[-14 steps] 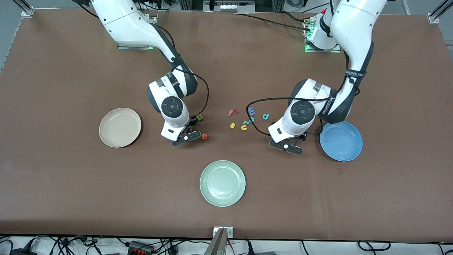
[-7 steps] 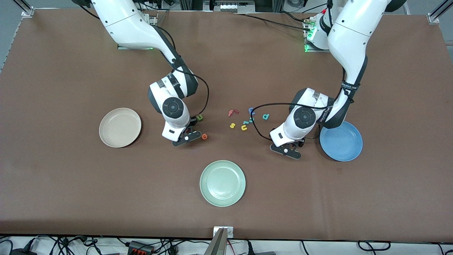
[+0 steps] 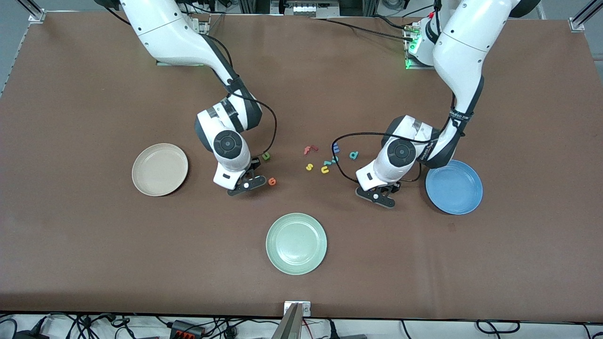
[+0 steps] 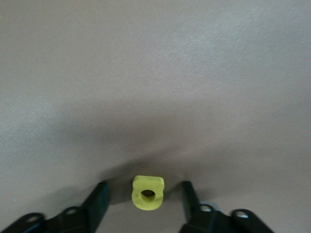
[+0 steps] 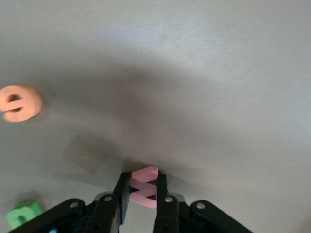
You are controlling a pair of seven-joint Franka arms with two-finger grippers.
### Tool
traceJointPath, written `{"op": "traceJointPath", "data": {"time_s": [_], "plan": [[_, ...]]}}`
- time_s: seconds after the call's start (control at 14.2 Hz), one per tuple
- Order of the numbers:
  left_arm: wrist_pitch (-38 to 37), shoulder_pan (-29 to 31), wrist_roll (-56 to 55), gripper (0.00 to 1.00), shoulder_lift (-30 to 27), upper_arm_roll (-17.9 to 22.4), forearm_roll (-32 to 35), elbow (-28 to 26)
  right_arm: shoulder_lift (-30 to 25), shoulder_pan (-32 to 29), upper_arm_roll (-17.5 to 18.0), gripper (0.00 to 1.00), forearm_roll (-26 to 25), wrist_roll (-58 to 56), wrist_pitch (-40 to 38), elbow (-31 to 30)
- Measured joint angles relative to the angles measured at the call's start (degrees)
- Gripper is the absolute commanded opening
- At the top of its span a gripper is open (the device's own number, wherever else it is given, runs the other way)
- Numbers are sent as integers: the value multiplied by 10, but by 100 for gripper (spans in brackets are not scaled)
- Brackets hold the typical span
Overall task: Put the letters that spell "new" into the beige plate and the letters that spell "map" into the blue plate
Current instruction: 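Close both grippers on the pink w and yellow a letters, then place the w on the beige plate while the left gripper places the a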
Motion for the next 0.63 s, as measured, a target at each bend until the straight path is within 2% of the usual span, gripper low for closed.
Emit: {"op": "traceJointPath", "data": {"time_s": [0.07,0.28,0.49,0.63], "plan": [[0,-1,0,20,-1,-2,0,0,-3,-9,-4,7,0,0,-3,3],[0,-4,0,13,-3,-3,0,0,-29,-75,-12,7,-1,-4,-59,13],[-20,-2,0,12,-10,-1,0,5,-64,-169,-13,7,-1,-52,-123,14],[-87,2,3,12,-30,5,0,24,-72,-212,-13,7,-1,-73,-163,10]]}}
